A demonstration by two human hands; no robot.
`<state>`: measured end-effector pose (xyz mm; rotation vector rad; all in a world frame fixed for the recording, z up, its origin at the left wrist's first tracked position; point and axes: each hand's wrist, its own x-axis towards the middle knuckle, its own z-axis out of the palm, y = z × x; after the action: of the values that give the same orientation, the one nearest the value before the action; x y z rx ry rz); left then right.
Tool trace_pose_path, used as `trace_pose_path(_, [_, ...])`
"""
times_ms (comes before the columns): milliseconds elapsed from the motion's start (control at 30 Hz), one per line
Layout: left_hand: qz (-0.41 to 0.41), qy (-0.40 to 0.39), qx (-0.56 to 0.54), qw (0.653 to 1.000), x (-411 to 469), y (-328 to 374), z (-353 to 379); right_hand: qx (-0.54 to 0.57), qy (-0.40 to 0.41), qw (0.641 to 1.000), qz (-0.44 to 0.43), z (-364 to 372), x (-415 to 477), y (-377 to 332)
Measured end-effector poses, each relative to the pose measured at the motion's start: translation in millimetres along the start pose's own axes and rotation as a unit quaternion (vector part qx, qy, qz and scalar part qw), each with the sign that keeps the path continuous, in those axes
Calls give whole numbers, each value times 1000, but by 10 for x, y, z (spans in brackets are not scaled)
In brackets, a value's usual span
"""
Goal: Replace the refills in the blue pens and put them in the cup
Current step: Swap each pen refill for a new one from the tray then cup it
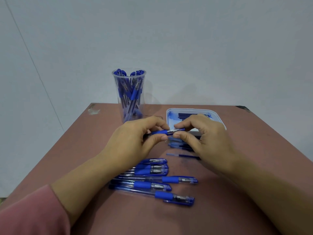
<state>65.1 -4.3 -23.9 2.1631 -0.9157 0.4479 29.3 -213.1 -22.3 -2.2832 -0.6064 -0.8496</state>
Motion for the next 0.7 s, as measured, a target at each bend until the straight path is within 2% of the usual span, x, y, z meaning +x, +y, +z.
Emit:
trace_pose_path(133, [-12,-15,-3,1000,-6,9,-22,-11,3,1000,-16,2,10,-3])
trace_pose_path(433, [-50,-77,-99,991,-15,112,-68,4,-4,1000,-31,-45,-7,-52])
trace_pose_path(567, [-62,-57,-103,991,-8,8,-153,-1,17,999,43,-252,-17,50])
trace_pose_path(700, [-69,-30,-52,996,19,-130,-206,-7,-42,997,71,-339,-45,134])
